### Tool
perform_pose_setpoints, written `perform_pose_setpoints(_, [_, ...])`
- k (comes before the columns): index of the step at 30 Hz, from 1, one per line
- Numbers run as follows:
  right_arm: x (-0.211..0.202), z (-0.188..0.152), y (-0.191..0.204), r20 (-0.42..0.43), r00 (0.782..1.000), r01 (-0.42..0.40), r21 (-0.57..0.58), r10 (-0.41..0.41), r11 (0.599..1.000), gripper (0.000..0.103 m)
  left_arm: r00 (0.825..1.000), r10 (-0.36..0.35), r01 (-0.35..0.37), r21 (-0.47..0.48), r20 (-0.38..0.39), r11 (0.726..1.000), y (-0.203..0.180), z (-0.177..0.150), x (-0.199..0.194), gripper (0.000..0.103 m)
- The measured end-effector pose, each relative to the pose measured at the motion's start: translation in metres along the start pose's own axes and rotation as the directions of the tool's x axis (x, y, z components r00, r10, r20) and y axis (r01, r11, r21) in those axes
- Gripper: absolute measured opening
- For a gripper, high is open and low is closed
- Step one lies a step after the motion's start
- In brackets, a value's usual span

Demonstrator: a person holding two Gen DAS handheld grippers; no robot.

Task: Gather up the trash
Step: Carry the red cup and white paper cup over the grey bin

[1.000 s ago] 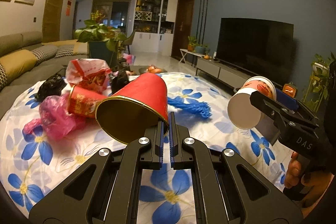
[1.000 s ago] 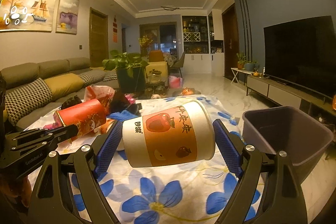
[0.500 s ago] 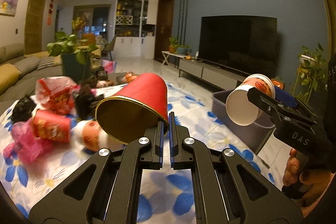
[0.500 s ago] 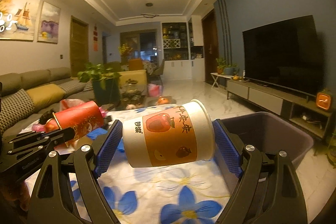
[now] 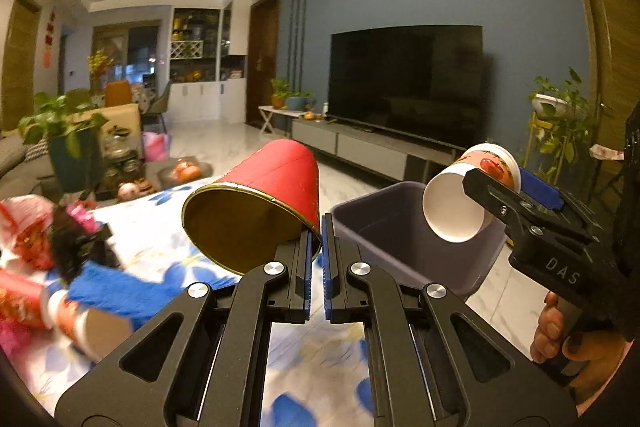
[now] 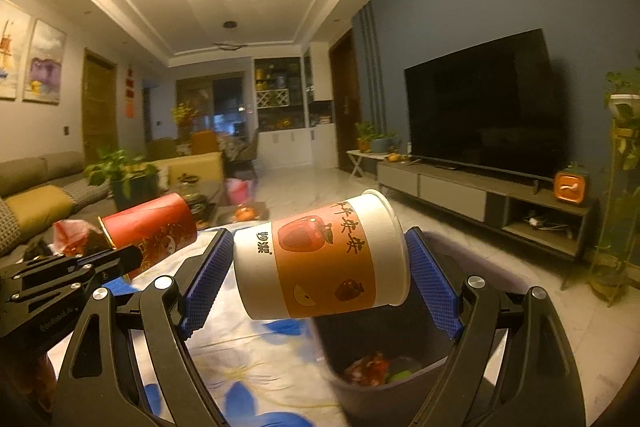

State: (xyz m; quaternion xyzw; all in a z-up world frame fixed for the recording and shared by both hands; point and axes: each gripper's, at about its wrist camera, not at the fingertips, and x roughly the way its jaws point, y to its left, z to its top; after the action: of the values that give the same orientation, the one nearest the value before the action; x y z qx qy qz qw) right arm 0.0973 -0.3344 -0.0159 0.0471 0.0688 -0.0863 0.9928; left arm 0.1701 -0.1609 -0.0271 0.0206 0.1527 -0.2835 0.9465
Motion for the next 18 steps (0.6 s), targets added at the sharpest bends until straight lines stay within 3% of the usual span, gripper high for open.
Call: perform_pose_setpoints(18, [0.014, -0.004, -0.05, 0.018, 0.992, 0.125, 0.04, -0.126, 0.991, 0.083, 0.994, -0.106, 0.107, 0.032, -0.029, 0.994, -0.055, 0.011, 0.077, 0.004])
